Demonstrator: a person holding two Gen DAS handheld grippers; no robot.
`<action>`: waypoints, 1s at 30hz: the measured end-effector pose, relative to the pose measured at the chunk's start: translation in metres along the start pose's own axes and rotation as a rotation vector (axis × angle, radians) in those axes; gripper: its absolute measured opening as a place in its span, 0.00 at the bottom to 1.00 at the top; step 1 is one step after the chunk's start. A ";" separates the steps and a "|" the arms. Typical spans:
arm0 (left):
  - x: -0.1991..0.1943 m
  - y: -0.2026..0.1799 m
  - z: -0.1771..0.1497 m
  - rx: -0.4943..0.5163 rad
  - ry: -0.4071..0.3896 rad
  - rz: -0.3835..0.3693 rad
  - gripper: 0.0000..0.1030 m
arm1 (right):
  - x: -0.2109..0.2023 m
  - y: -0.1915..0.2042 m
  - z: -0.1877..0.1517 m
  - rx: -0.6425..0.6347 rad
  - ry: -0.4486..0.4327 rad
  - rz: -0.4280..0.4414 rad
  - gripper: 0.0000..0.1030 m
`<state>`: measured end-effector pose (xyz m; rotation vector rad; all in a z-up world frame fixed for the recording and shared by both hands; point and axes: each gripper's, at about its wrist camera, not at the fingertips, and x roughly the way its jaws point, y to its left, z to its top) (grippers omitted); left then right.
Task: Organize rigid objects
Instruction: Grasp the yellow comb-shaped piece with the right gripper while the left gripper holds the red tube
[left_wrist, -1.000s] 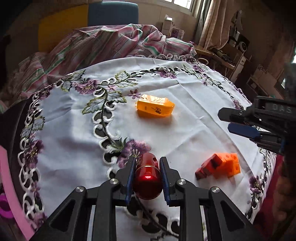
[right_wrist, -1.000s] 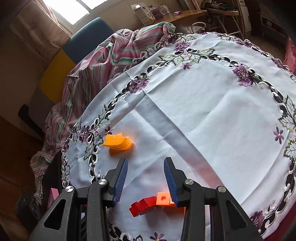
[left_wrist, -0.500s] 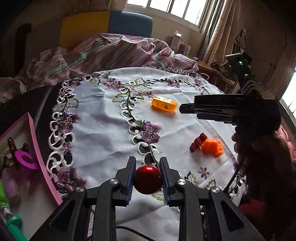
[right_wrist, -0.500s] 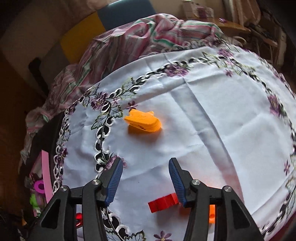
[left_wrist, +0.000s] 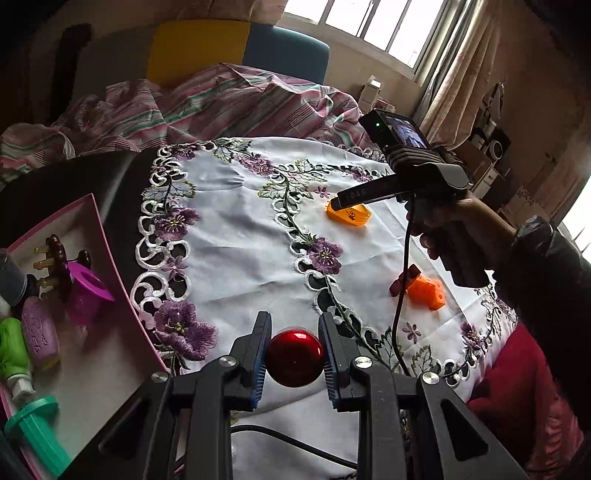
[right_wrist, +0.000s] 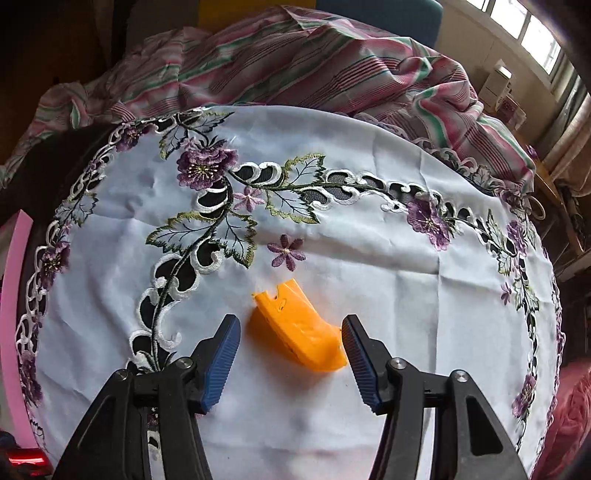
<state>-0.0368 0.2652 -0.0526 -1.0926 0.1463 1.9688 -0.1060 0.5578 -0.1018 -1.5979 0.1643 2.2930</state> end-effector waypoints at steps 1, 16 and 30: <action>-0.001 0.001 -0.001 -0.005 0.001 0.001 0.26 | 0.004 0.000 0.001 -0.001 0.009 -0.008 0.56; -0.016 0.008 -0.009 -0.024 -0.029 0.012 0.26 | -0.027 -0.020 -0.024 0.200 -0.053 0.097 0.41; -0.028 0.020 -0.013 -0.045 -0.047 0.042 0.26 | -0.010 0.002 -0.009 0.251 -0.046 0.043 0.26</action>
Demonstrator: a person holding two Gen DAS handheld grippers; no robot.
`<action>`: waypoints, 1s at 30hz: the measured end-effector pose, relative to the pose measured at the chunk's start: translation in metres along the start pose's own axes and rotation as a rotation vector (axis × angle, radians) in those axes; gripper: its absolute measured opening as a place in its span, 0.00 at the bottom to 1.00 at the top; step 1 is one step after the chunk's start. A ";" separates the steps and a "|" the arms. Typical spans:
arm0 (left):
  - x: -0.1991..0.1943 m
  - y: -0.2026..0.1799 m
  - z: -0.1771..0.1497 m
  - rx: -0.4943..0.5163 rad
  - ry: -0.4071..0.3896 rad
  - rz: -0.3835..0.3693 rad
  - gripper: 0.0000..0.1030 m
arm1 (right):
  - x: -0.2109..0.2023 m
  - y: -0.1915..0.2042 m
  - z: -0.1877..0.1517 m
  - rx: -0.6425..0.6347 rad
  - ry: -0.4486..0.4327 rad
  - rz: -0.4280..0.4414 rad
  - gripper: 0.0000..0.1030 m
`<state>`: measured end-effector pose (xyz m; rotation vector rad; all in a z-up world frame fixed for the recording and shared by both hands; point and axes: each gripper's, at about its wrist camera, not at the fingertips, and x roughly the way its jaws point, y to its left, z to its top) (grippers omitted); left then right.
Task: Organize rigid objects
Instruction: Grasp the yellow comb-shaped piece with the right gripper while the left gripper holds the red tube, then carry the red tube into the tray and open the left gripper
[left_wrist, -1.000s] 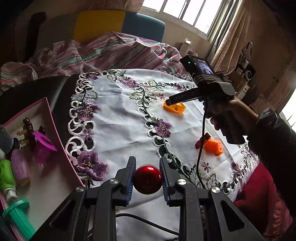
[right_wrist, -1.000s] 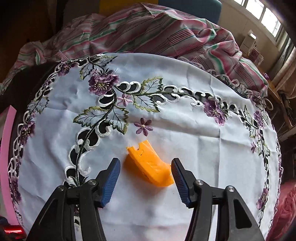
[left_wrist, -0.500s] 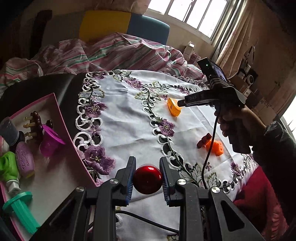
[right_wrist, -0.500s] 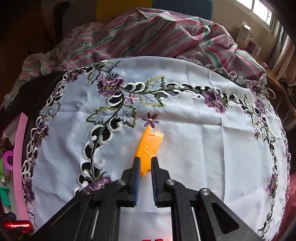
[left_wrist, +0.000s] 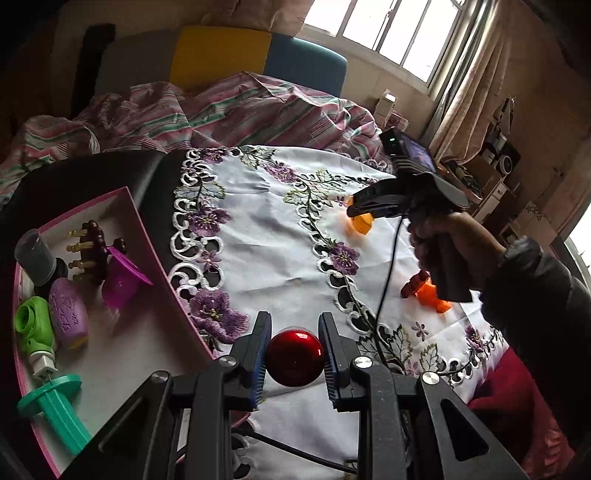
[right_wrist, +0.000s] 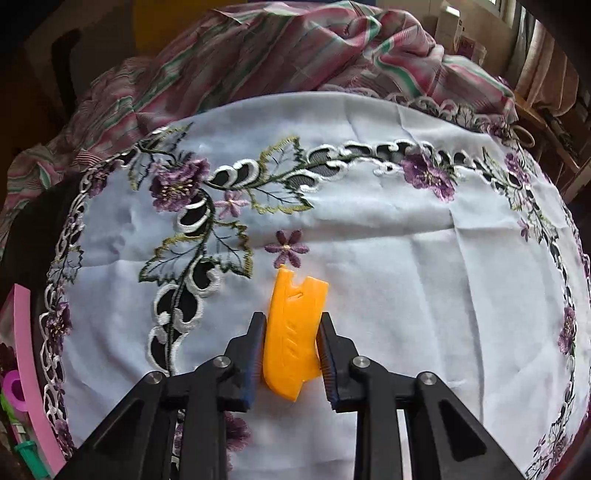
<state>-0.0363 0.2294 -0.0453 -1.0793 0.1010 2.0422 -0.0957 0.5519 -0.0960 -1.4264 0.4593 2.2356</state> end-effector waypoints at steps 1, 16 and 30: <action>0.000 0.003 0.000 -0.007 0.000 0.005 0.26 | -0.008 0.003 -0.004 -0.015 -0.016 0.003 0.26; -0.034 0.031 -0.005 -0.068 -0.076 0.139 0.26 | -0.053 0.062 -0.119 -0.232 0.012 0.170 0.26; -0.046 0.045 -0.024 -0.097 -0.075 0.199 0.26 | -0.041 0.056 -0.126 -0.217 0.009 0.162 0.26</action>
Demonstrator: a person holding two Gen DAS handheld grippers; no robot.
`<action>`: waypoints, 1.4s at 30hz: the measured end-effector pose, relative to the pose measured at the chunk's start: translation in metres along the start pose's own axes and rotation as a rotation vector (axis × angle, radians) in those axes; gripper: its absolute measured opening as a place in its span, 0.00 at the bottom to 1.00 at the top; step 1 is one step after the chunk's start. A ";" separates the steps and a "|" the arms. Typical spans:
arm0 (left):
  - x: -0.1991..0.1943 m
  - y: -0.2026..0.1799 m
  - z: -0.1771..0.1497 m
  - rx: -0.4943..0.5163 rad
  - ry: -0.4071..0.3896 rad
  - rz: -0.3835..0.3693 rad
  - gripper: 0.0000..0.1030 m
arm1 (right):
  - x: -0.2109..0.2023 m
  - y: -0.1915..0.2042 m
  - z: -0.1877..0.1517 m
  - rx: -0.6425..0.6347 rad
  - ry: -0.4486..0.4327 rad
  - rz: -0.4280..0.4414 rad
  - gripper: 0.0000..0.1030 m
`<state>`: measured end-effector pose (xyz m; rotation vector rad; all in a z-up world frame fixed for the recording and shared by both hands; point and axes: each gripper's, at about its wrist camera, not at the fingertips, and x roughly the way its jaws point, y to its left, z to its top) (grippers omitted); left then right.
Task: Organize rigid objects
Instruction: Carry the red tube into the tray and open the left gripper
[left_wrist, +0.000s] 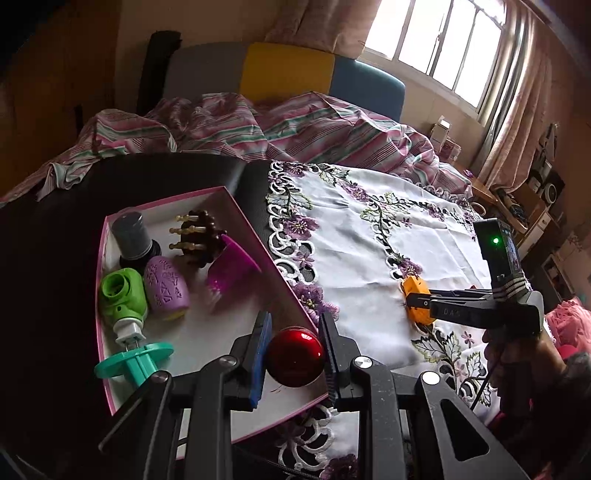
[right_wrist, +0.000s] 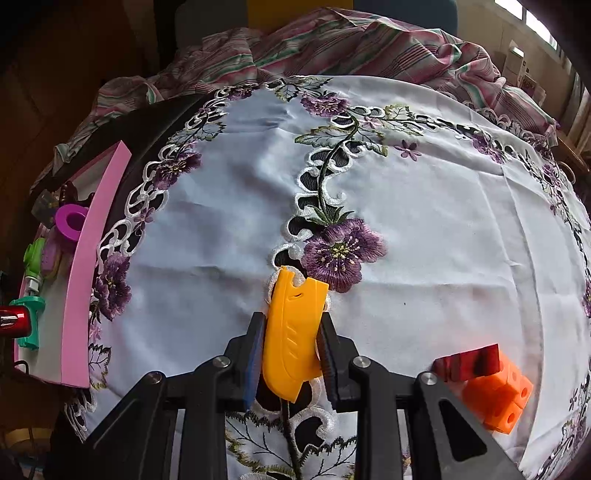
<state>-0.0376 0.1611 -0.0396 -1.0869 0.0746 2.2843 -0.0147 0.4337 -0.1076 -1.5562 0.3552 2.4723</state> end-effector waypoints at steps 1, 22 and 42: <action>0.000 0.001 -0.001 0.000 0.001 0.002 0.26 | 0.001 0.000 0.000 -0.002 0.001 0.001 0.27; -0.004 0.101 0.014 -0.311 -0.001 -0.011 0.26 | 0.001 0.002 0.001 -0.011 0.003 -0.015 0.27; 0.067 0.109 0.039 -0.331 0.072 0.017 0.39 | 0.003 0.005 0.000 -0.027 0.003 -0.022 0.27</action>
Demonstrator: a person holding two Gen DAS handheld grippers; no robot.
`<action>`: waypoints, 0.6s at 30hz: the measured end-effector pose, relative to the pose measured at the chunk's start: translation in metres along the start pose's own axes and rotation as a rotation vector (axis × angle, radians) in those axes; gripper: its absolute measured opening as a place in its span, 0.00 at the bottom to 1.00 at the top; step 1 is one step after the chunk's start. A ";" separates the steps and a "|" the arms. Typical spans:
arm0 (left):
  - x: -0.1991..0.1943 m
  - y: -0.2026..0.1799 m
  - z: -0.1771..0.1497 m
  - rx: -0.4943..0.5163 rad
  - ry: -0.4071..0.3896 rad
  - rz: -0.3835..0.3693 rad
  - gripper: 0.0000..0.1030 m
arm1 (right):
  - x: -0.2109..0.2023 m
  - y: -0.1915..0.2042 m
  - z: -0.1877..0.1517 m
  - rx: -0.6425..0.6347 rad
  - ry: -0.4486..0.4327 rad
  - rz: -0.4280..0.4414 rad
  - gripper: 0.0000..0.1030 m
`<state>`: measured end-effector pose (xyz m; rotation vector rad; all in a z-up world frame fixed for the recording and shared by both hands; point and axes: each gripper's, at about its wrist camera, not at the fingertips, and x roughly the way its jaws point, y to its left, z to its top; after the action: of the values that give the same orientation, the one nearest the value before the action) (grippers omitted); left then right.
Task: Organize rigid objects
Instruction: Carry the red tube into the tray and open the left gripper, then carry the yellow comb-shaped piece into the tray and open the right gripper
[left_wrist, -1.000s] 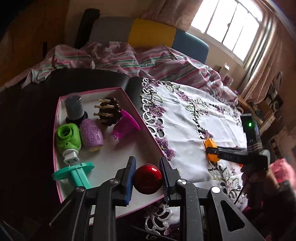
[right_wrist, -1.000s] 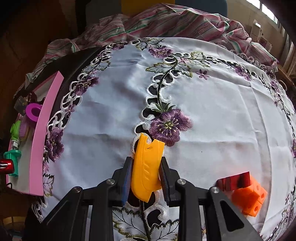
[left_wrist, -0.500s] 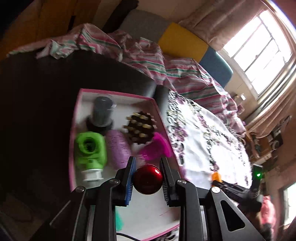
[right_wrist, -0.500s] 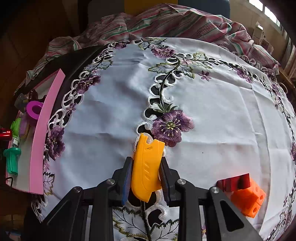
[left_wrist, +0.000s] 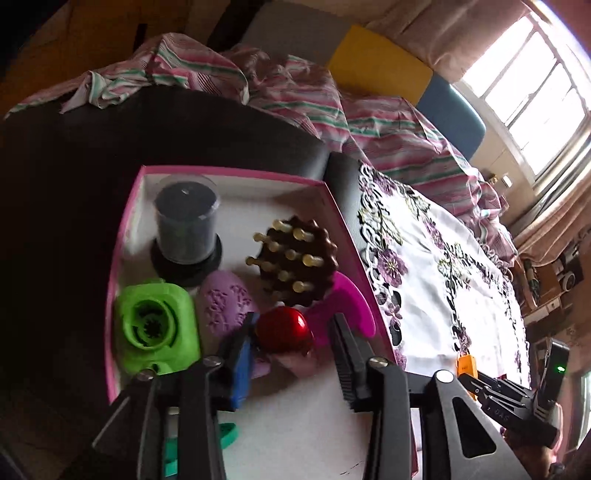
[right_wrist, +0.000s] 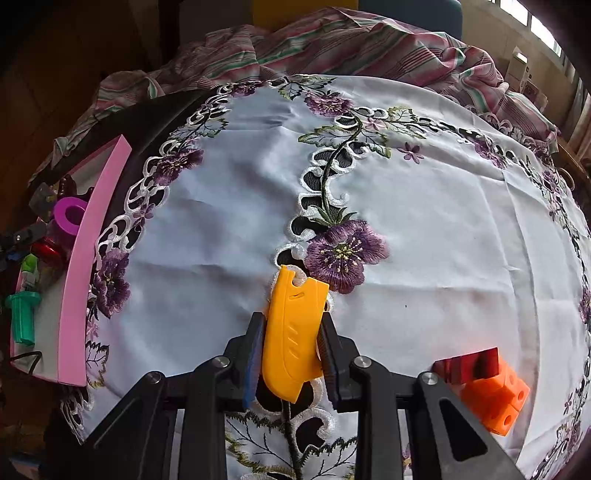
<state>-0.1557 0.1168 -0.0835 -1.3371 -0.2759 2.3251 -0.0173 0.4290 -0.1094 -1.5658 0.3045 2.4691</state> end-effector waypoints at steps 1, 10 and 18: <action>-0.003 0.001 -0.001 0.006 -0.010 0.004 0.42 | 0.000 0.000 0.000 0.000 0.001 0.000 0.27; -0.045 -0.001 -0.016 0.050 -0.114 0.051 0.47 | 0.001 0.001 -0.001 -0.005 -0.001 -0.007 0.27; -0.063 -0.021 -0.043 0.154 -0.136 0.123 0.47 | 0.001 0.004 -0.003 -0.023 -0.006 -0.021 0.27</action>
<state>-0.0854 0.1038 -0.0488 -1.1540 -0.0558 2.4881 -0.0160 0.4247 -0.1115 -1.5619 0.2582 2.4702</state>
